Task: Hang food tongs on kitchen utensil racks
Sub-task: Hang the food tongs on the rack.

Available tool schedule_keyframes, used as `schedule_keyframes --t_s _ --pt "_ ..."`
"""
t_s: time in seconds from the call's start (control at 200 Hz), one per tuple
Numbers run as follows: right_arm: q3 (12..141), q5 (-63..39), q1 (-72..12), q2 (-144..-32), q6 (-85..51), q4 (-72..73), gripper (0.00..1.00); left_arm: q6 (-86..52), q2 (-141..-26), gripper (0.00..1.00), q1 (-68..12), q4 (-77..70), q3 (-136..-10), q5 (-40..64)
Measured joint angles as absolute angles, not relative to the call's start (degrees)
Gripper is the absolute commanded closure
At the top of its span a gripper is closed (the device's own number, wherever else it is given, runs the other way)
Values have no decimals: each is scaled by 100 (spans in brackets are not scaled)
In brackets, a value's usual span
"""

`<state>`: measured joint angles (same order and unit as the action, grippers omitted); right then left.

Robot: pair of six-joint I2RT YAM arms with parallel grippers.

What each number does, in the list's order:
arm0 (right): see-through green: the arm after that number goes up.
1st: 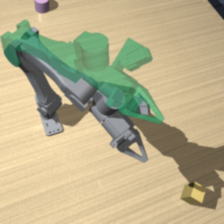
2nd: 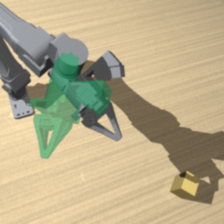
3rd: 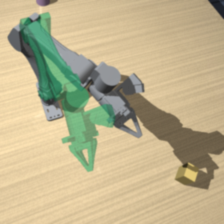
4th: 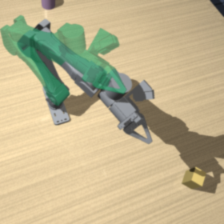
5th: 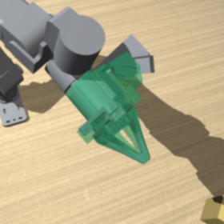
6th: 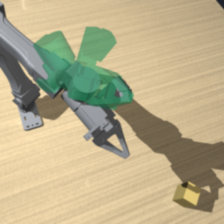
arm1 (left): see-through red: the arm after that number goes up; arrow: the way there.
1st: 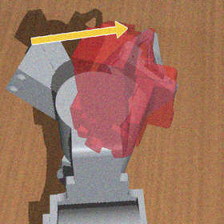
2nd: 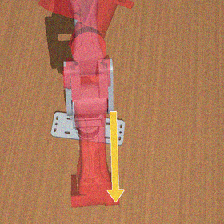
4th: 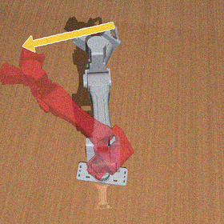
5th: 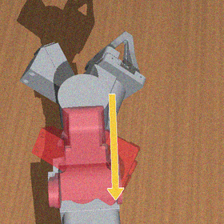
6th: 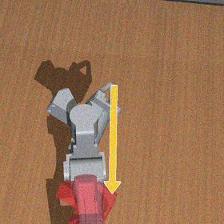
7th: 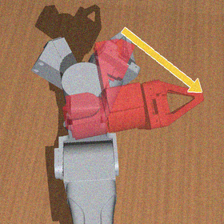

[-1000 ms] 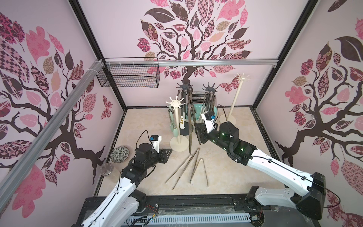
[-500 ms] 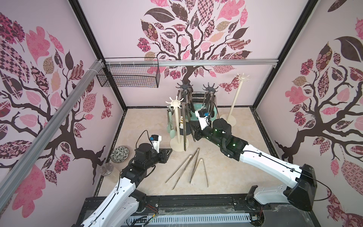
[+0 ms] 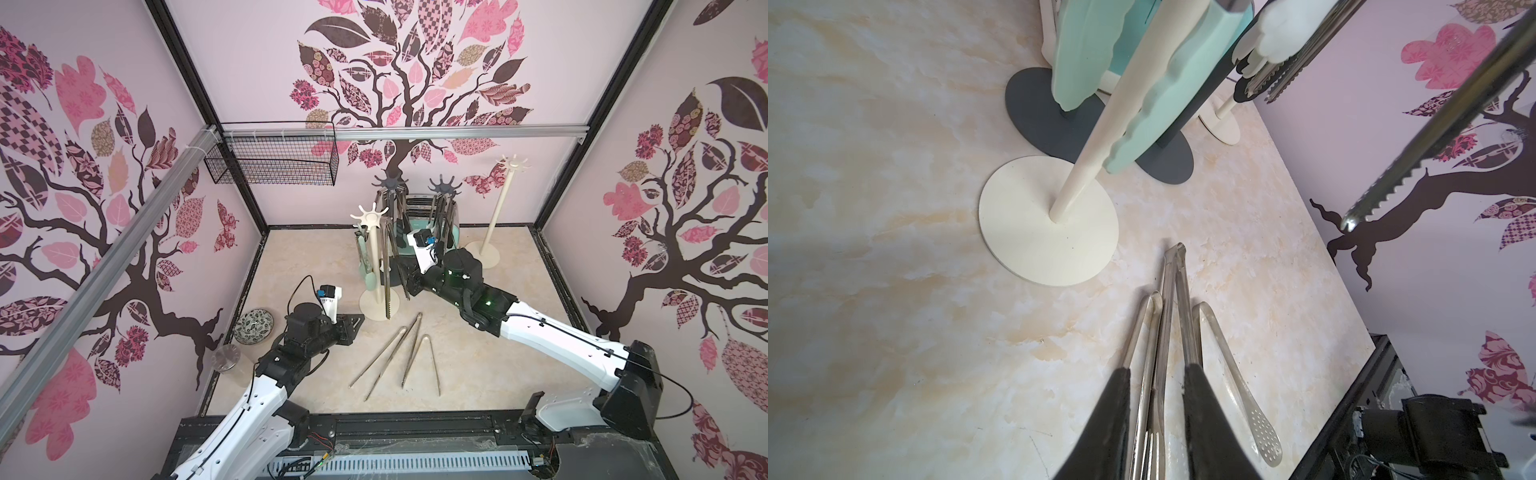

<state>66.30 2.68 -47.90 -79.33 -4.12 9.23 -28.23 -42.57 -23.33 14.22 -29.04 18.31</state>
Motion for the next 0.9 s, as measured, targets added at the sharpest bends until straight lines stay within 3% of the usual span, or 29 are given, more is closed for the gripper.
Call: schedule_keyframes --t_s 0.9 --pt "6324 298 -4812 -8075 -642 1229 100 -2821 -4257 74 -2333 1417 -2902 1835"
